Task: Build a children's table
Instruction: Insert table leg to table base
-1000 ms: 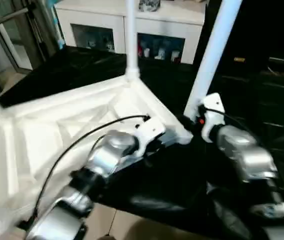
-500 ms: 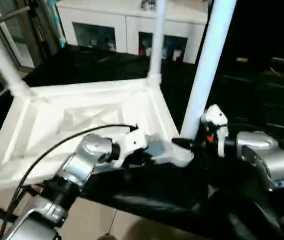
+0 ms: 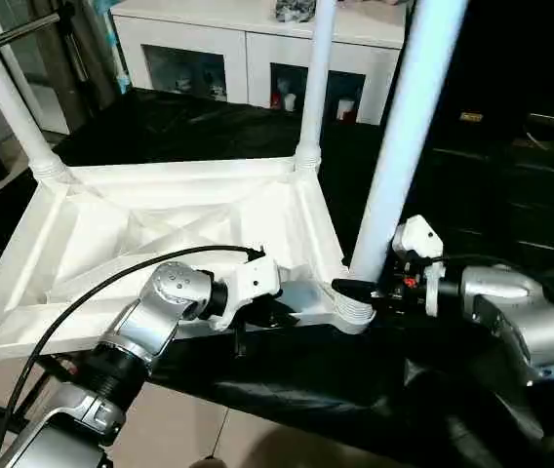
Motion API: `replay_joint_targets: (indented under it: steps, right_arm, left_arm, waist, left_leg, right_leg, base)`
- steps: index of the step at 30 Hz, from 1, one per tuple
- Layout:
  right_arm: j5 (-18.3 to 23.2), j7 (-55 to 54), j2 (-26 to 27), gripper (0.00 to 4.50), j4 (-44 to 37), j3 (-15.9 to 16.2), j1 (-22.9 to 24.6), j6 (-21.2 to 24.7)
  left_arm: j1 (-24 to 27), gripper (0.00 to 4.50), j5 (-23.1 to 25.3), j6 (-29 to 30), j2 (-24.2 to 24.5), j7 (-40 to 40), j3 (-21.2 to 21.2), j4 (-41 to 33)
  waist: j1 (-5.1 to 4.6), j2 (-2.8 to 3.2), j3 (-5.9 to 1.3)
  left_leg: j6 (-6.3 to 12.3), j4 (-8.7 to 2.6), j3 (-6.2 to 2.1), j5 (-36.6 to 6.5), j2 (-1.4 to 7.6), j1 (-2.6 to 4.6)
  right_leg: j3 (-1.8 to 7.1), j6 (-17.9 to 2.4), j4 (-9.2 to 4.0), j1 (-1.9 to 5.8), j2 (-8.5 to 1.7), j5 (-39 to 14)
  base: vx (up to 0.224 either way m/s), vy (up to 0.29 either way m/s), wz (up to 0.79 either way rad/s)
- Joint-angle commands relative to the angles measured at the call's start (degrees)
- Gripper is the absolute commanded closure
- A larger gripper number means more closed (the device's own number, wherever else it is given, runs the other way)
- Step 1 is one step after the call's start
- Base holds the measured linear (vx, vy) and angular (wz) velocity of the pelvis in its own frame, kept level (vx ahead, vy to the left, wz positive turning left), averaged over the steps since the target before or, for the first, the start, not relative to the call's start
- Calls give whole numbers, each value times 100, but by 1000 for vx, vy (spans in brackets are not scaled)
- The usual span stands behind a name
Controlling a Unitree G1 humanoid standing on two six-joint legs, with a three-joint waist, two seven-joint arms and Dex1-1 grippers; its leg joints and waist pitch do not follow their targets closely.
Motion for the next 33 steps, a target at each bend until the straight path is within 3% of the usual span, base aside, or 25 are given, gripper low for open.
replay_joint_targets:
  steps: [1, 3, 6, 7, 8, 9, 17, 22, 23, 26, 28, 29, 30, 33]
  right_arm:
    - [-238, 24, 104, 261, 425, 515, 470, 300]
    - [-197, -76, 119, 261, 382, 412, 605, 277]
    - [-174, -134, 103, 261, 356, 362, 729, 244]
    - [-174, -138, 100, 261, 356, 361, 740, 240]
    - [-179, -157, 93, 261, 361, 361, 776, 220]
    - [-186, -165, 91, 261, 368, 364, 783, 211]
    - [-193, -365, 253, 261, 458, 319, 739, 203]
    - [-370, -1666, 814, 261, 1031, -79, 500, 158]
    - [-411, -1949, 929, 261, 1160, -158, 445, 163]
    - [-506, -2903, 1346, 261, 1620, -408, 241, 237]
    - [-506, -2903, 1346, 261, 1620, -408, 241, 237]
    - [-608, -3474, 1608, 261, 1868, -512, 97, 216]
    - [-608, -3474, 1608, 261, 1868, -512, 97, 216]
    - [-627, -3853, 1812, 261, 2041, -594, -37, 186]
  left_arm:
    - [-335, 450, -219, -276, -182, 184, 259, -244]
    - [-325, 450, -221, -277, -182, 187, 266, -234]
    - [-315, 450, -226, -288, -177, 170, 260, -224]
    - [-314, 450, -226, -291, -176, 167, 258, -222]
    - [-313, 450, -228, -302, -173, 151, 249, -207]
    - [-315, 450, -228, -307, -173, 143, 244, -199]
    - [-338, 450, -224, -351, -179, 123, 221, -117]
    - [-413, 450, -130, -69, -294, 511, 317, 43]
    - [-457, 450, -101, 6, -348, 635, 339, 114]
    - [-696, 450, 81, 270, -632, 1227, 377, 472]
    - [-696, 450, 81, 270, -632, 1227, 377, 472]
    - [-904, 450, 220, 423, -880, 1722, 406, 782]
    - [-904, 450, 220, 423, -880, 1722, 406, 782]
    - [-1100, 450, 279, 532, -1133, 2158, 438, 1059]
  waist:
    - [-6, -24, -231]
    - [-7, 13, -232]
    - [-4, 3, -246]
    - [4, 70, -252]
    - [-8, 32, -245]
    - [-7, 59, -253]
    - [-3, 63, -248]
    - [-49, 83, -202]
    - [-92, 73, -182]
    - [-134, 92, -167]
    - [-151, 84, -165]
    - [-165, 122, -163]
    - [-184, 117, -154]
    - [-175, 117, -158]
  left_leg:
    - [124, -348, -116, -1172, 351, 54]
    - [95, -354, -118, -1218, 358, 68]
    - [113, -341, -124, -1124, 354, 61]
    - [100, -337, -131, -1123, 352, 61]
    - [100, -337, -125, -1150, 353, 58]
    - [95, -330, -123, -1163, 348, 62]
    - [80, -343, -131, -1235, 348, 55]
    - [-106, -402, -141, -1733, 343, 83]
    - [-223, -430, -161, -1952, 323, 90]
    - [-335, -452, -184, -2225, 326, 128]
    - [-354, -458, -191, -2271, 325, 129]
    - [-353, -456, -198, -2331, 327, 126]
    - [-355, -461, -190, -2335, 315, 116]
    - [-374, -437, -184, -2411, 310, 172]
  right_leg:
    - [206, -1285, -387, 167, -489, -356]
    - [216, -1248, -401, 153, -486, -410]
    - [207, -1278, -368, 163, -480, -169]
    - [207, -1289, -359, 159, -483, -129]
    - [205, -1296, -367, 163, -472, -79]
    - [205, -1306, -366, 164, -469, -9]
    - [201, -1301, -371, 166, -476, -174]
    - [218, -1223, -444, 112, -497, -999]
    - [219, -1096, -485, 102, -507, -1603]
    - [235, -925, -542, 42, -514, -2148]
    - [237, -866, -560, 35, -517, -2262]
    - [244, -855, -562, 25, -513, -2203]
    - [247, -845, -572, 19, -503, -2228]
    - [258, -841, -599, -22, -509, -2318]
  base:
    - [0, 0, 0]
    - [0, 0, 0]
    - [0, 0, 0]
    - [0, 0, 0]
    - [0, 0, 0]
    - [0, 0, 0]
    - [0, 0, 0]
    - [0, 0, 0]
    - [0, 0, 0]
    - [0, 0, 0]
    - [0, 0, 0]
    - [0, 0, 0]
    - [0, 0, 0]
    - [0, 0, 0]
